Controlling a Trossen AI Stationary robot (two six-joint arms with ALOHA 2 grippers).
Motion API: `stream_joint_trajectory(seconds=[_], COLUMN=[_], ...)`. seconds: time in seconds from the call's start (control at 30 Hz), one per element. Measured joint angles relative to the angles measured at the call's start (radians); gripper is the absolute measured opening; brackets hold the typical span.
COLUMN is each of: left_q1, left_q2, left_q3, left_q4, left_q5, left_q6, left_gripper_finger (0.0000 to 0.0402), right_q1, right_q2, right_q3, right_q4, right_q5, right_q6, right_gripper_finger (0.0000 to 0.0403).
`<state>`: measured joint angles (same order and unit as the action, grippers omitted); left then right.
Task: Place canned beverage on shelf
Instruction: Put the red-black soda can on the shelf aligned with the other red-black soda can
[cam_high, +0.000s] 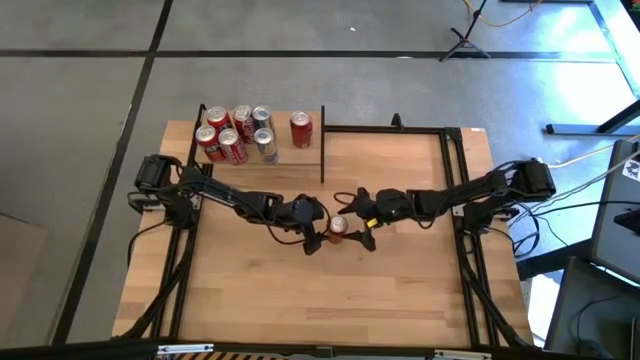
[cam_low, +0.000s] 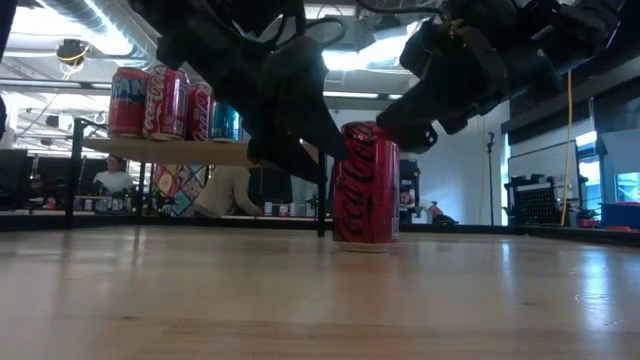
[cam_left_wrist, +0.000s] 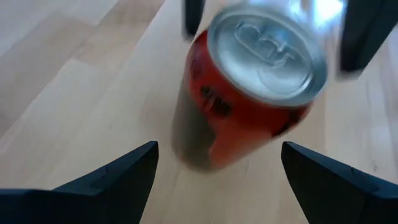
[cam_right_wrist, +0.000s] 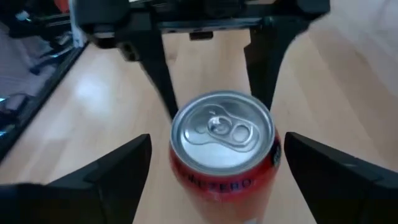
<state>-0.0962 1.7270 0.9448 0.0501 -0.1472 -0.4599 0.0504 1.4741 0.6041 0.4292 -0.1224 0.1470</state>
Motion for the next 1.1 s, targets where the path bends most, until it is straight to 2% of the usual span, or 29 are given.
stream_joint_trajectory(seconds=[0.17, 0.43, 0.53, 0.67, 0.73, 0.87, 1.1], left_q1=[0.001, 0.001, 0.001, 0.001, 0.005, 0.006, 0.006], left_q2=[0.003, 0.003, 0.003, -0.019, -0.060, -0.190, -0.490], left_q3=[0.000, 0.000, 0.000, 0.000, 0.000, 0.000, 0.001], left_q4=[0.020, 0.019, 0.017, -0.023, -0.073, -0.207, -0.471], left_q5=[0.007, 0.008, 0.012, 0.082, 0.127, 0.195, 0.184], left_q6=[0.007, 0.025, 0.025, 0.026, 0.026, 0.024, -0.015], left_gripper_finger=[0.0337, 0.0337, 0.0337, 0.0337, 0.0337, 0.0337, 0.0337], right_q1=[0.025, 0.029, 0.028, 0.028, 0.028, 0.028, -0.041], right_q2=[0.053, 0.179, 0.189, 0.190, 0.192, 0.177, 0.105], right_q3=[0.000, 0.000, 0.000, 0.017, 0.033, 0.088, 0.312], right_q4=[0.053, 0.206, 0.240, 0.225, 0.212, 0.140, -0.152], right_q5=[0.075, 0.086, 0.090, 0.084, 0.056, 0.025, -0.003], right_q6=[-0.051, -0.052, -0.049, -0.024, -0.008, -0.001, -0.085], right_gripper_finger=[0.0347, 0.0347, 0.0343, 0.0297, 0.0278, 0.0278, 0.0278])
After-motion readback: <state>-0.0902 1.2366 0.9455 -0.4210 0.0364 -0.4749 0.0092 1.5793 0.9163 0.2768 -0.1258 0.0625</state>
